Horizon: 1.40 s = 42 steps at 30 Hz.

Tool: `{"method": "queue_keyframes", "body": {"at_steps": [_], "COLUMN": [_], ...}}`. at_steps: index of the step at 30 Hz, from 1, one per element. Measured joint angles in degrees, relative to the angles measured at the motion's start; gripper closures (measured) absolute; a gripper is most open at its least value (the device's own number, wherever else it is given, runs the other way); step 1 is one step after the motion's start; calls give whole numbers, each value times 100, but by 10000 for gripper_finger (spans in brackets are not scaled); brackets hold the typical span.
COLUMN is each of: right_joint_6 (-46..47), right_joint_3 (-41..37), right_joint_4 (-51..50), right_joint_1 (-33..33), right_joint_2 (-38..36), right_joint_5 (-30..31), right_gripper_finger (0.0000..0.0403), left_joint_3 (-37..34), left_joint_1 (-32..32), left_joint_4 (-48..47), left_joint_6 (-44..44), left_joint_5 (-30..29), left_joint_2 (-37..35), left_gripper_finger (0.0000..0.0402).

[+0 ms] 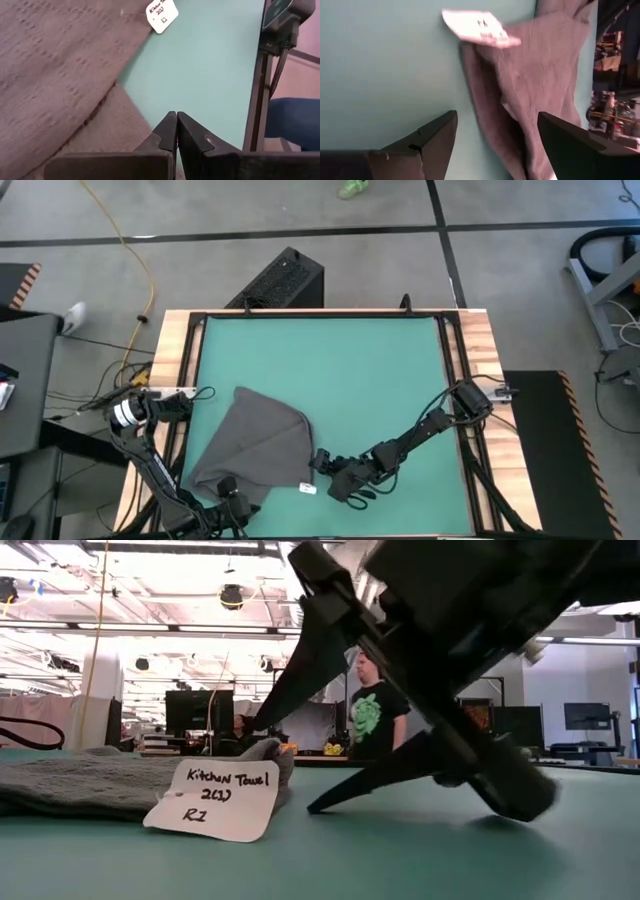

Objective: Roll towel
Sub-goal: Roll the gray towel

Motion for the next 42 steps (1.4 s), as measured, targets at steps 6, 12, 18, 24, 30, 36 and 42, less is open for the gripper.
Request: {"method": "queue_keyframes", "body": {"at_steps": [6,12,18,24,30,36,42], "right_joint_6": [-188,-119,-292,-340,-485,-550,-407], "right_joint_3": [-17,-17,-13,-2,-4,-9,-9], "right_joint_4": [-28,48,196,179,621,497,499], "right_joint_1": [-78,-218,-334,-430,-492,-559,-572], "right_joint_2": [-37,-44,-55,-4,22,20,20], "right_joint_5": [374,3,-343,-543,-633,-676,-951], "right_gripper_finger": [97,97,97,97,97,99,128], "left_joint_3": [-3,-188,-300,-317,-317,-317,-317], "left_joint_1": [10,9,9,10,11,10,11], "left_joint_4": [-244,-210,-205,-206,-220,-220,-222], "left_joint_6": [-258,-533,-596,-476,-411,-378,-379], "left_joint_5": [233,497,672,697,696,699,705], "left_joint_2": [-2,-4,-7,-7,-7,-7,-7], "left_gripper_finger": [401,401,402,402,402,401,401]}}
